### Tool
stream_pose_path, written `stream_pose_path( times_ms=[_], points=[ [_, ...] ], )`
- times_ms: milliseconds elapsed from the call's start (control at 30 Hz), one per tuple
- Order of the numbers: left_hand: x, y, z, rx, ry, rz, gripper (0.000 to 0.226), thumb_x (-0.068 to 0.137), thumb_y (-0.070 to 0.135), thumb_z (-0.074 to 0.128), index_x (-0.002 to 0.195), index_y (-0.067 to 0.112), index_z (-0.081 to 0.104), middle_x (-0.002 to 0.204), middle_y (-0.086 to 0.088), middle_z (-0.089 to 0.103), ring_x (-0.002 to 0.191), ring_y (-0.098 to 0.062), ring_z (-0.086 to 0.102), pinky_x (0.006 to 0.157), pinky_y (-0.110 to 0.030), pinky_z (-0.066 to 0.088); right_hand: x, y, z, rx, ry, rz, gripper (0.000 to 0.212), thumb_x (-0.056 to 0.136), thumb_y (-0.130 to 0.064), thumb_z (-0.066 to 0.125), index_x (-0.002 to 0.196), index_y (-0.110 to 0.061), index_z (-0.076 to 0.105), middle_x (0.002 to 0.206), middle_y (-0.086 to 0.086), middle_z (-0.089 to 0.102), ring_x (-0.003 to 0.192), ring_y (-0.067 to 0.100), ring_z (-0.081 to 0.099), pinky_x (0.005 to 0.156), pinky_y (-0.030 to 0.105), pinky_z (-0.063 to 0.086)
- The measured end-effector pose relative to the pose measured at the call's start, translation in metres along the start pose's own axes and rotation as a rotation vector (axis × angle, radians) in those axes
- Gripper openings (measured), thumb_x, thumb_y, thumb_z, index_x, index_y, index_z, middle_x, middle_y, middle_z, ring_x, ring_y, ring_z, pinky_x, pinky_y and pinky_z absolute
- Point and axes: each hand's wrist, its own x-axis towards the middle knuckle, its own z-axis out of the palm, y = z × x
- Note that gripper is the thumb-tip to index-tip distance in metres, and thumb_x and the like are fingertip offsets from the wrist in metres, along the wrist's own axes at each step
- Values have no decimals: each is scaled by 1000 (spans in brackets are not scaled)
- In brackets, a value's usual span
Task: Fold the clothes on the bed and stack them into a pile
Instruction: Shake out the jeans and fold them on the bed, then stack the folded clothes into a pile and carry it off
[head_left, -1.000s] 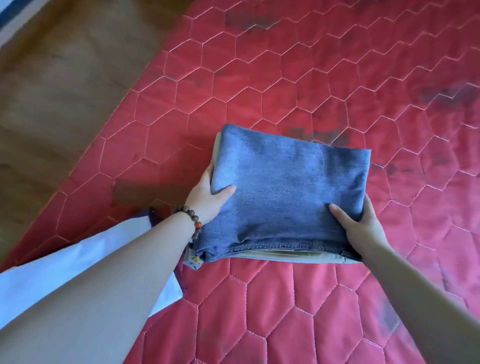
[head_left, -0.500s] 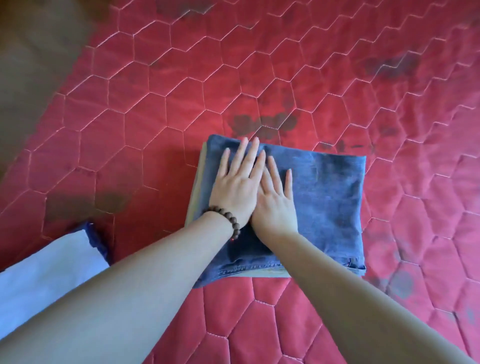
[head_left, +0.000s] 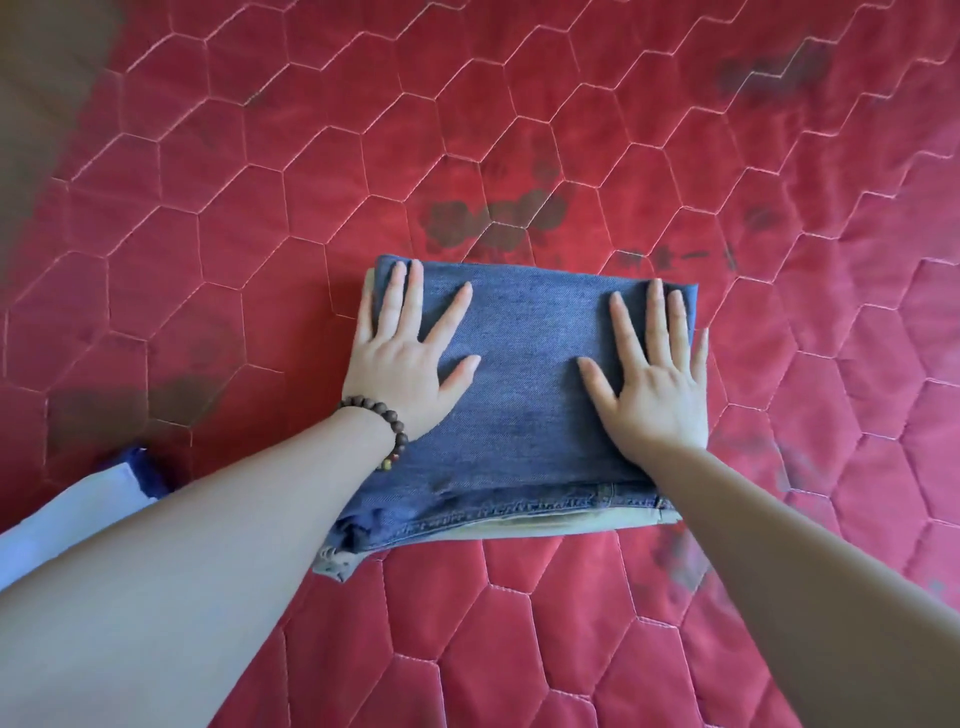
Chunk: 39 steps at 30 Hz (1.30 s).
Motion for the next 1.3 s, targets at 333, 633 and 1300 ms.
stream_pose_path(
  times_ms=[333,633,1300],
  points=[
    [-93,39,-23,9,-190,158,111,68,86,31,154,16,20,160,-20,10,150,-32,0,116,-62,1,-66,-90,-13,-63,-100,-304,72,87,-46,41,150,-12,31,162,9,11,150,25,-1,116,60,-5],
    [-118,13,3,36,-173,32,124,62,94,34,156,18,8,163,-14,4,151,-26,-2,120,-53,10,-72,-21,7,-122,-83,-114,71,92,-64,21,155,-30,13,163,6,8,150,22,4,119,56,1],
    [-359,-126,-81,-279,-151,-836,69,92,31,57,152,21,24,160,-19,9,149,-33,0,118,-53,12,-176,-268,-25,208,-491,-489,64,100,-40,41,155,-27,12,163,8,-1,150,22,2,121,40,7]
  ],
)
